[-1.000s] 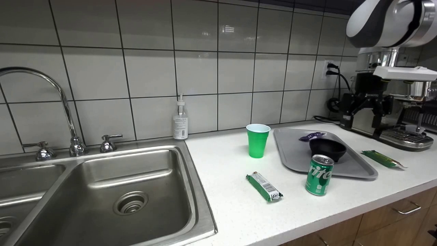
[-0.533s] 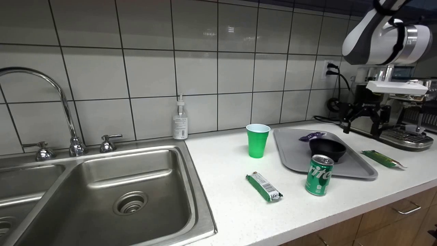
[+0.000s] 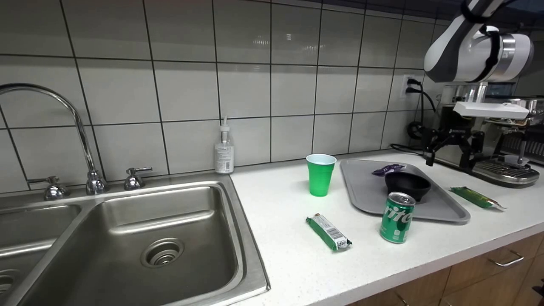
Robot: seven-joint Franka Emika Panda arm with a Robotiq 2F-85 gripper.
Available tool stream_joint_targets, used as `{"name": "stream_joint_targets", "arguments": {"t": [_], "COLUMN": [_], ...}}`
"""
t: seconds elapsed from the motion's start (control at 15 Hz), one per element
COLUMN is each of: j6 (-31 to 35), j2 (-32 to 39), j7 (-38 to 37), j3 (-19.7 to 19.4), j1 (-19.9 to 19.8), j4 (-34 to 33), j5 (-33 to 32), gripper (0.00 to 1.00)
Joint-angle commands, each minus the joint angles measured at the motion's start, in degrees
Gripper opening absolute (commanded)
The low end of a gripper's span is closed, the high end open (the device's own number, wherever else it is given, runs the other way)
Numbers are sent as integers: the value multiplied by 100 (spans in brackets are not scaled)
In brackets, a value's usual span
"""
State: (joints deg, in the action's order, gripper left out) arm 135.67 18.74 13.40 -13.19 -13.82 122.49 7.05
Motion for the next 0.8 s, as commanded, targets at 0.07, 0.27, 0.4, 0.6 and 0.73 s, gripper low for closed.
{"name": "stream_joint_targets", "arguments": {"t": [0.07, 0.27, 0.4, 0.6, 0.73], "j6": [-12, -12, -12, -12, 184], "j2": [-11, -11, -11, -11, 160], "j7": [-44, -44, -44, -44, -157], "j3": [116, 116, 116, 116, 128], "j1": [-115, -115, -115, -115, -95], "j4": [-8, -8, -8, -8, -55], "j5": [-60, -60, -60, -60, -20], "gripper": [100, 100, 100, 100, 100]}}
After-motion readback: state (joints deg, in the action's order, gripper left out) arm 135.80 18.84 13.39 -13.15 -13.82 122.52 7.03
